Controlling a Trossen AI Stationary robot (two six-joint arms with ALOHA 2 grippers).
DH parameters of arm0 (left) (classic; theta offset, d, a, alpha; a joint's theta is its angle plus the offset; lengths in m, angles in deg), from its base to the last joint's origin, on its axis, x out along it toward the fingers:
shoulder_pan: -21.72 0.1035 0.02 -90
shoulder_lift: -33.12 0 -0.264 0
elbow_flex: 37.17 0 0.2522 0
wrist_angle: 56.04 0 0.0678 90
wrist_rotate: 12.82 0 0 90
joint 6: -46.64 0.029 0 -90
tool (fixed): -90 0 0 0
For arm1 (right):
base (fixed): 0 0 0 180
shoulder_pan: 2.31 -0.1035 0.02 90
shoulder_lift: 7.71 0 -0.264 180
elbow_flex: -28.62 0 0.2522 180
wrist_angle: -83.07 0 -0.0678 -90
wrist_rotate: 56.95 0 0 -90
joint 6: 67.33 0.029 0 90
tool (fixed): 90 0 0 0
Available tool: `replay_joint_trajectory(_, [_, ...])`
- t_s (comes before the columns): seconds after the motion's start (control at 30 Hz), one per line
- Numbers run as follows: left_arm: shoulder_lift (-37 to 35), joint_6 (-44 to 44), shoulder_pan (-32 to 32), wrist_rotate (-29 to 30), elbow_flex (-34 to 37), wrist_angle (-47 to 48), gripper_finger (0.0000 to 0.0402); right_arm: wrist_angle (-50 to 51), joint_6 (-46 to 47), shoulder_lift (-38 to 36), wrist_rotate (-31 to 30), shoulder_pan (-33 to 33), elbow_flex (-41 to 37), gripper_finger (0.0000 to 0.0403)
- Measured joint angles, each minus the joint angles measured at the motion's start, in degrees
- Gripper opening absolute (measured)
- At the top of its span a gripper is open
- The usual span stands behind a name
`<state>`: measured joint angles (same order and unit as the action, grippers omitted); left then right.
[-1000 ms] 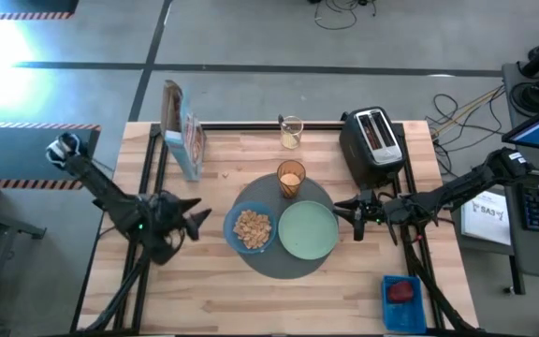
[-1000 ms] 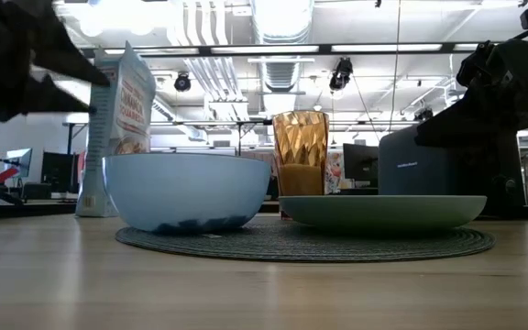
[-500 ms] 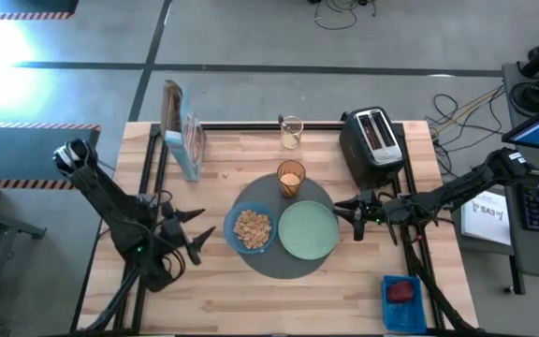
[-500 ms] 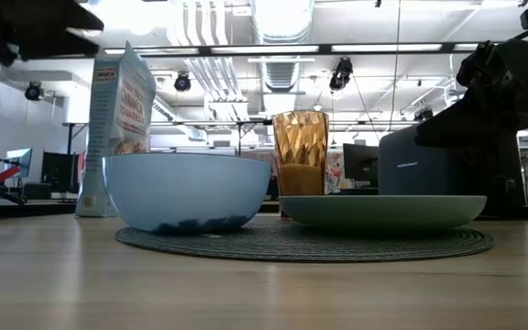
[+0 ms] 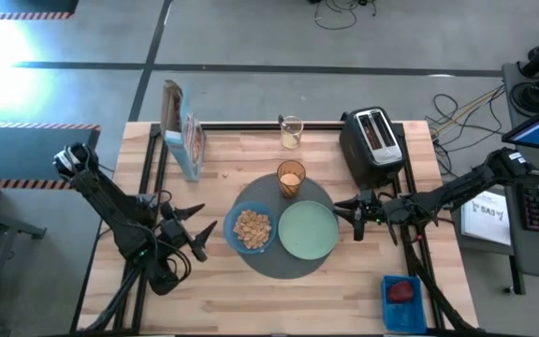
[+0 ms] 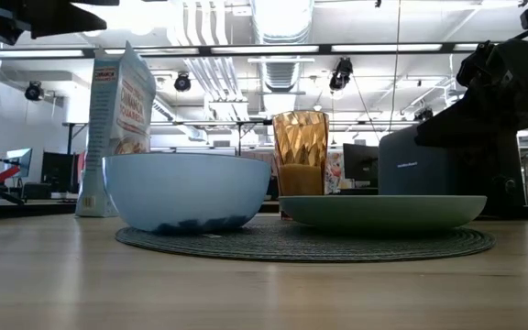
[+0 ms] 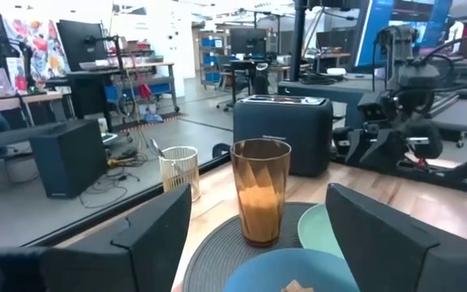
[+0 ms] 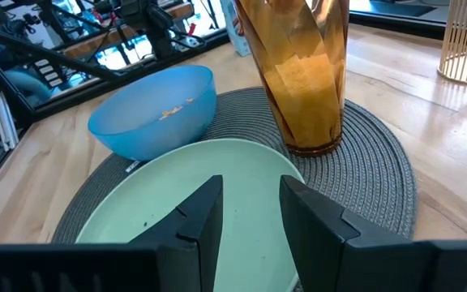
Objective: Arrange a breakfast setting
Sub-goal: Put the toasted bread on the light green plate from the toaster
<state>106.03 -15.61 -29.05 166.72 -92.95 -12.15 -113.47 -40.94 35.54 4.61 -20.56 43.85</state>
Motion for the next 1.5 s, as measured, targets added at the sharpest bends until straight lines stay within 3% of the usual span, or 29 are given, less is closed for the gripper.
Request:
replay_joint_trajectory(0.5, [-3.0, -0.8, 0.1, 0.0, 3.0, 0.4, 0.0270, -0.6, 0.0, 0.0, -1.1, 0.7, 0.0, 0.0114])
replay_joint_trajectory(0.67, [-3.4, -1.5, 0.9, 0.0, 3.4, 0.5, 0.0270, -2.2, 6.8, 0.0, 0.0, 0.7, 0.6, 0.0114])
replay_joint_trajectory(0.97, [-3.5, -2.1, 1.8, -0.1, 3.6, 0.9, 0.0270, -1.3, 3.5, 0.0, -1.7, 0.8, 3.7, 0.0114])
replay_joint_trajectory(1.17, [-3.7, -2.2, 2.6, 0.2, 3.6, 2.0, 0.0270, -1.2, 9.9, 0.0, -1.2, 0.8, 5.8, 0.0114])
replay_joint_trajectory(1.37, [-4.0, -2.1, 3.1, 0.3, 3.6, 2.1, 0.0270, -1.2, 10.1, 0.1, -1.6, 0.8, 8.7, 0.0114])
replay_joint_trajectory(1.5, [-4.3, -2.3, 3.3, 0.4, 3.6, 2.2, 0.0270, 0.1, 13.0, 0.1, -5.9, 1.3, 11.6, 0.0114])
